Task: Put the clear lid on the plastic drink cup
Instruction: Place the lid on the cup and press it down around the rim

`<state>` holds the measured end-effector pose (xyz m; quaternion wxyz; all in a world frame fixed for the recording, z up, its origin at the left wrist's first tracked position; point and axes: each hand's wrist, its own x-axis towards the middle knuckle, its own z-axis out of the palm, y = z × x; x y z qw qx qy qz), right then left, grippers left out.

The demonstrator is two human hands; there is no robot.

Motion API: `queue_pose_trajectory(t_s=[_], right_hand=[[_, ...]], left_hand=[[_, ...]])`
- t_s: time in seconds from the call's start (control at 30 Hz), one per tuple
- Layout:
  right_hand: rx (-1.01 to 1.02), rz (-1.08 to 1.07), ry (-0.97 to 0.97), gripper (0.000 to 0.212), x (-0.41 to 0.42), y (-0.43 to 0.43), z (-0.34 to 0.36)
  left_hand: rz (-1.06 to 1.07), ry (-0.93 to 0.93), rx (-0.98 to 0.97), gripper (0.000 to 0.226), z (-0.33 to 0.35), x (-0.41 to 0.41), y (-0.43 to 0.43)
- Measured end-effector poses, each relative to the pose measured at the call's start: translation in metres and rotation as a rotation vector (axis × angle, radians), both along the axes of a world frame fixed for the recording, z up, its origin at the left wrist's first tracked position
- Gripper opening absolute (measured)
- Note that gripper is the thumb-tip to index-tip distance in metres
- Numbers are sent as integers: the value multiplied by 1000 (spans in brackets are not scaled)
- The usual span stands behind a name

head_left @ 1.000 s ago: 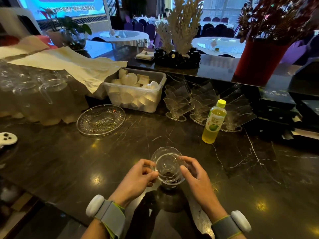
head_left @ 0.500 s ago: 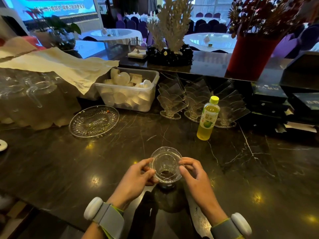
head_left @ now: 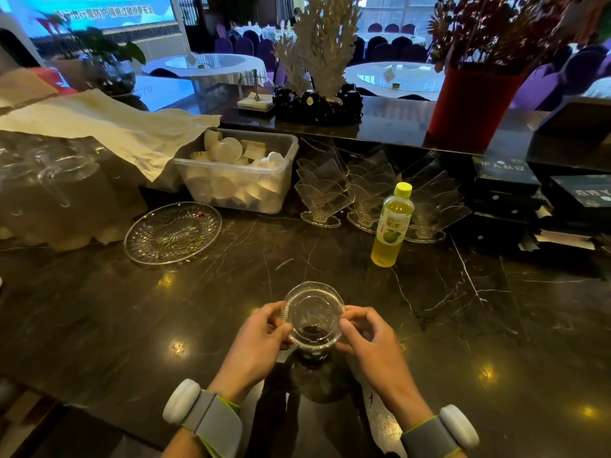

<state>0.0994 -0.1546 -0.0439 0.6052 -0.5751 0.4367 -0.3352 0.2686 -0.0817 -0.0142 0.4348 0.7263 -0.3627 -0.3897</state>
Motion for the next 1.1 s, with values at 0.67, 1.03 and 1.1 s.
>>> queue_pose_trajectory(t_s=[0.67,1.03,1.1], right_hand=[[-49,-111,119,10,2,-5,-11],[-72,-71,140,21,7,-9,-8],[-98,-49,156,27,10,-10,-4]], left_hand=[[35,73,-86,37,-14,-6,4],[49,124,-115,35,-18,-5,4],[47,131,-111,36,-19,-5,4]])
